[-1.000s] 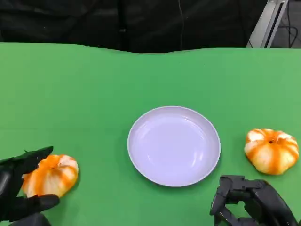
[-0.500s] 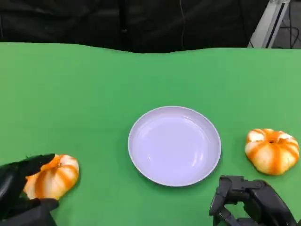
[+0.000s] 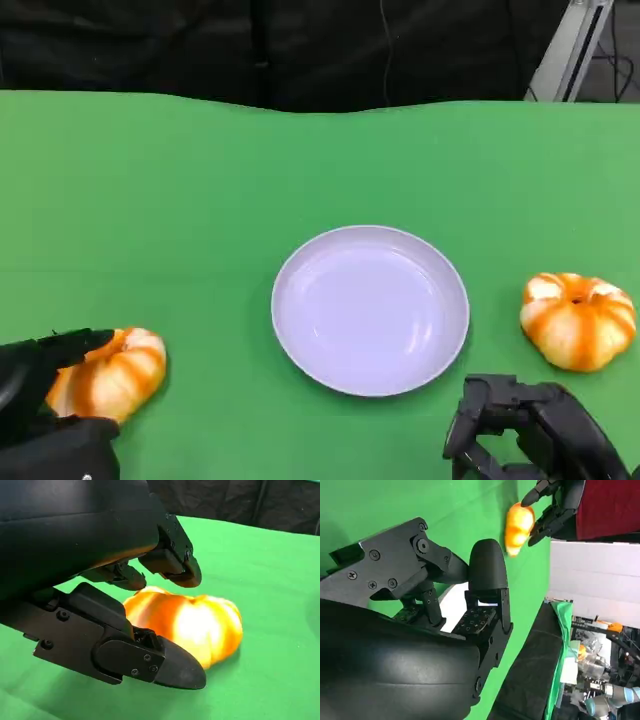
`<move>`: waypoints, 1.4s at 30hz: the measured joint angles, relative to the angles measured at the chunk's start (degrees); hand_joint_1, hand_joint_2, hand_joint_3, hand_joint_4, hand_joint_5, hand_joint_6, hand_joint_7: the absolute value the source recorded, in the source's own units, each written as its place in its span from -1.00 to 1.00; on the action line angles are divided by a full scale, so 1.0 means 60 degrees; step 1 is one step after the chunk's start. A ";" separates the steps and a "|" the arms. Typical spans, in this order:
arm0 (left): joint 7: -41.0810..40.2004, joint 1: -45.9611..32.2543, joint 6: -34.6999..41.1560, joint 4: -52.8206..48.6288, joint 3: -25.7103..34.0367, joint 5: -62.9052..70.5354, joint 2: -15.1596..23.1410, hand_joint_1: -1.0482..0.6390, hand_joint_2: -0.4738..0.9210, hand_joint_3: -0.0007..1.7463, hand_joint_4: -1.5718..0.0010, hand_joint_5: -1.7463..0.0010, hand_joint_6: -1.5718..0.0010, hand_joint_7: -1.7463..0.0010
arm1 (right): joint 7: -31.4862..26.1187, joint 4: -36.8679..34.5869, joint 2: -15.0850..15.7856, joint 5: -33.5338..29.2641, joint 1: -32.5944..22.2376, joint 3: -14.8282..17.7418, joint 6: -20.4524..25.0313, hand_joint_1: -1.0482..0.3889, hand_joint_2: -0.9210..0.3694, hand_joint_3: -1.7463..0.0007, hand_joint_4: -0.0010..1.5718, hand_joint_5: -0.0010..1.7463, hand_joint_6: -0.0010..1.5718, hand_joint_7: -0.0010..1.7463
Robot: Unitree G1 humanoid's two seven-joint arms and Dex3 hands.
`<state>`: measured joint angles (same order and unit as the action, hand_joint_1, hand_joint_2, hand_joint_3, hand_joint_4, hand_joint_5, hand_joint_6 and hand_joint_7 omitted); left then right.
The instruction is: Grasp the bread from the table and place it into the plate.
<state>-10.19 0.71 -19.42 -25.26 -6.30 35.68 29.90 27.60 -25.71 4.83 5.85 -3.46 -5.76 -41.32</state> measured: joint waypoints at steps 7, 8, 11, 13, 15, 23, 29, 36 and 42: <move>0.0207 0.0308 0.0164 -0.0319 -0.0237 0.0012 0.0088 -0.93 1.00 -0.76 0.34 1.00 0.23 0.99 | 0.0021 0.0002 -0.0002 -0.0003 -0.0001 0.0000 -0.0001 0.35 -0.53 -0.11 0.09 0.67 0.09 0.39; 0.0240 0.0363 0.0185 -0.0398 -0.0261 0.0010 0.0113 -0.93 1.00 -0.76 0.35 1.00 0.23 0.99 | 0.0019 0.0005 -0.0003 -0.0004 -0.0002 -0.0001 -0.0001 0.35 -0.53 -0.11 0.09 0.67 0.09 0.39; 0.0314 0.0477 0.0233 -0.0579 -0.0393 0.0001 0.0136 -0.92 1.00 -0.77 0.35 1.00 0.23 0.99 | 0.0018 0.0010 -0.0004 -0.0005 -0.0007 0.0000 0.0001 0.34 -0.52 -0.11 0.09 0.66 0.09 0.39; 0.0348 0.0554 0.0242 -0.0666 -0.0459 0.0001 0.0136 -0.92 1.00 -0.78 0.34 0.99 0.22 0.99 | 0.0019 0.0010 -0.0004 -0.0003 -0.0007 0.0000 0.0003 0.33 -0.52 -0.11 0.09 0.66 0.09 0.39; 0.0348 0.0666 0.0249 -0.0837 -0.0533 0.0000 0.0136 -0.87 1.00 -0.85 0.34 1.00 0.21 0.99 | 0.0018 0.0011 -0.0003 -0.0007 -0.0007 0.0000 0.0003 0.34 -0.53 -0.11 0.08 0.66 0.09 0.38; 0.0365 0.0894 0.0263 -0.1139 -0.0728 -0.0006 0.0139 -0.62 0.91 -0.94 0.37 1.00 0.23 1.00 | 0.0026 0.0007 -0.0003 -0.0005 -0.0008 0.0002 0.0002 0.34 -0.52 -0.11 0.08 0.67 0.09 0.39; 0.1062 0.1141 0.0322 -0.1303 -0.0955 -0.0115 0.0314 -0.35 0.81 -0.99 0.43 1.00 0.28 1.00 | 0.0017 0.0004 -0.0009 -0.0007 -0.0006 0.0001 -0.0006 0.33 -0.52 -0.13 0.08 0.68 0.10 0.39; 0.1383 0.1144 0.0240 -0.1320 -0.0984 -0.0386 0.0384 -0.29 0.83 -0.99 0.45 1.00 0.30 1.00 | -0.0019 0.0007 -0.0009 -0.0026 -0.0007 0.0000 -0.0005 0.34 -0.53 -0.12 0.08 0.68 0.09 0.38; 0.1496 0.1144 0.0251 -0.1264 -0.1031 -0.0410 0.0444 -0.26 0.82 -1.00 0.44 0.99 0.26 0.99 | -0.0012 0.0013 -0.0009 -0.0033 -0.0007 -0.0001 -0.0004 0.34 -0.54 -0.11 0.08 0.68 0.10 0.38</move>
<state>-1.22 7.57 -17.91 -32.85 -12.49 33.21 32.57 27.53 -25.64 4.78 5.66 -3.50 -5.76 -41.34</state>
